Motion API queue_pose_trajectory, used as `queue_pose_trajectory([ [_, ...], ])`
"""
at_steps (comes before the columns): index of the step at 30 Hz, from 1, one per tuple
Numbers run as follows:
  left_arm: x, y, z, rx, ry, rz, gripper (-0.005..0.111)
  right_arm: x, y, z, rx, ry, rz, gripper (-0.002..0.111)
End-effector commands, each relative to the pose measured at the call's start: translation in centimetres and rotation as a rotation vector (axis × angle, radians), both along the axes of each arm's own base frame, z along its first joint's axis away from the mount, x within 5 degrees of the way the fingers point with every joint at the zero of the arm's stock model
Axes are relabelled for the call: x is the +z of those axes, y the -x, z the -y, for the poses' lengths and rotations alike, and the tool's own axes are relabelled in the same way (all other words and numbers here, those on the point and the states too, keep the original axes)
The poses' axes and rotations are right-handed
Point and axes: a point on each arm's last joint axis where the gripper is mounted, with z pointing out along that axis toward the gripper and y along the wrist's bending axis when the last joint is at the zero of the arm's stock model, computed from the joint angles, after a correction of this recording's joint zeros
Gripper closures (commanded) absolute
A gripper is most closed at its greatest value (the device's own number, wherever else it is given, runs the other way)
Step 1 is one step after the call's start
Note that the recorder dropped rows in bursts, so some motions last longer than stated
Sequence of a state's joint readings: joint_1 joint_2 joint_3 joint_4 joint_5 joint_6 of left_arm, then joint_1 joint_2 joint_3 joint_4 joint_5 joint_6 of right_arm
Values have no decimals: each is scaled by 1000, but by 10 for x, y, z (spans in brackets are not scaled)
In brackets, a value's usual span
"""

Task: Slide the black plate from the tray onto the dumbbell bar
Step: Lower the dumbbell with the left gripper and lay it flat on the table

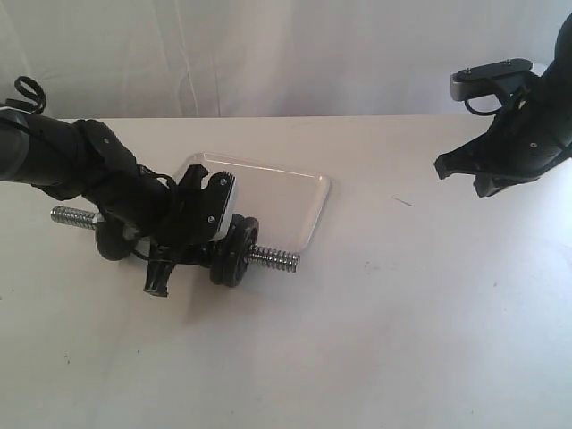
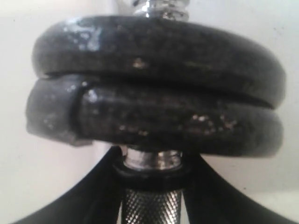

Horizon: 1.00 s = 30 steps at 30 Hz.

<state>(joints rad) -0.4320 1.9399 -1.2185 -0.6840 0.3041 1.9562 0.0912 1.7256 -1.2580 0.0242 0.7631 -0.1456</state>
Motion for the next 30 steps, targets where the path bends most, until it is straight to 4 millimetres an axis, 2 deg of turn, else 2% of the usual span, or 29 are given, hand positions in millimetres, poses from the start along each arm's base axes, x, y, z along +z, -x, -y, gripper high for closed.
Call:
queue_pose_trajectory([
  [1,19,-4,6,-13,86,78,107,3,1,1,2,-2,14,108],
  [18,20,-7,5,9,82,100,107,2,1,1,2,-1,11,108],
  [20,20,-7,5,8,82,99,102,2,1,1,2,-1,11,108],
  [23,20,-6,5,4,84,94,82,2,1,1,2,-1,11,108],
  [25,20,-5,6,-1,85,88,61,2,1,1,2,-1,11,108],
  [28,20,-5,6,2,93,81,22,2,1,1,2,-1,11,108],
  [30,21,-7,6,32,106,89,4,2,1,1,2,-1,11,108],
])
